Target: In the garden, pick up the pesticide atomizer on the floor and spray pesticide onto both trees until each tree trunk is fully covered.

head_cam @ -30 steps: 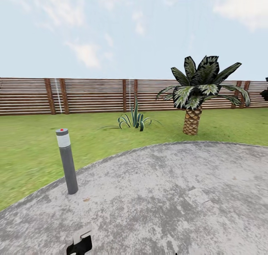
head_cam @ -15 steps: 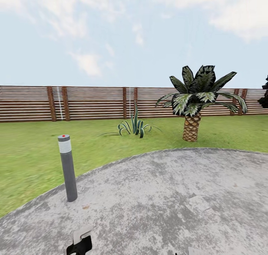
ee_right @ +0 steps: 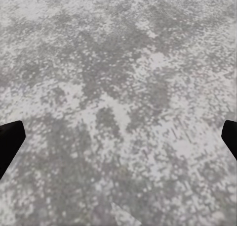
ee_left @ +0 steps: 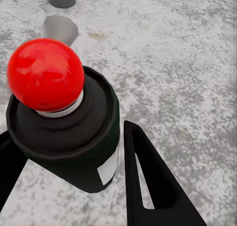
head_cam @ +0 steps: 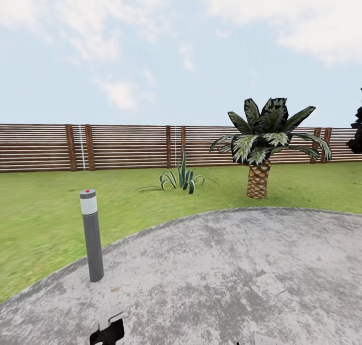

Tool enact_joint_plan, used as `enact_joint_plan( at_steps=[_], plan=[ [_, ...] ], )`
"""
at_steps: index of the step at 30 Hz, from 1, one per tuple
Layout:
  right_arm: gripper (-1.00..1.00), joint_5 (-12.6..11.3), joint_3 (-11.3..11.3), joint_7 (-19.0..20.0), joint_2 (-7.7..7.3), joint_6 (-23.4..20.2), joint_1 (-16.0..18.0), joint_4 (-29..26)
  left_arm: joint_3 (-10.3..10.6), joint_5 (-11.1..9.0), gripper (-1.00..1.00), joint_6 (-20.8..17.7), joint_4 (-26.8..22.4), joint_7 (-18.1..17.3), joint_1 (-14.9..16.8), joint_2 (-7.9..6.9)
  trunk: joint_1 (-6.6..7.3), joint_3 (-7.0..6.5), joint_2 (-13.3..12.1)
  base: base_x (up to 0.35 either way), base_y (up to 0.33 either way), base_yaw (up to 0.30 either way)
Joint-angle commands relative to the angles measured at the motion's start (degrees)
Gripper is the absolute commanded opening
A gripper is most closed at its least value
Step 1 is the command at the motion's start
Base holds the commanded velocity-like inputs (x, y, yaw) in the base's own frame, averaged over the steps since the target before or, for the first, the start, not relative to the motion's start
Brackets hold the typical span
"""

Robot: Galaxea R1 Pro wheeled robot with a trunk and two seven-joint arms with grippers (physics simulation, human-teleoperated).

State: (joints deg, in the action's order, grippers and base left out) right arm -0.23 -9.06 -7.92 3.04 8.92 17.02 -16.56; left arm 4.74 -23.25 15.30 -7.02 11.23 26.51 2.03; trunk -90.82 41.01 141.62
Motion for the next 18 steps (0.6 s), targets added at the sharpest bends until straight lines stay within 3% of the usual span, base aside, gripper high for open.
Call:
enact_joint_plan(
  at_steps=[1, 18],
  plan=[
    [1.0, -0.02, -0.19, -0.06, 0.03, 0.22, 0.03, 0.04, 0.47, -0.39, -1.0, 0.16, 0.03, 0.28, 0.01, 0.0, 0.24, -0.11, -0.38, 0.0, 0.0, 0.0],
    [1.0, 0.02, -0.2, -0.08, -0.01, 0.22, 0.03, 0.04, 0.45, -0.39, -1.0, 0.16, 0.05, 0.29, 0.02, 0.0, 3.97, -3.17, -7.2, 0.0, 0.0, 0.0]
  ],
)
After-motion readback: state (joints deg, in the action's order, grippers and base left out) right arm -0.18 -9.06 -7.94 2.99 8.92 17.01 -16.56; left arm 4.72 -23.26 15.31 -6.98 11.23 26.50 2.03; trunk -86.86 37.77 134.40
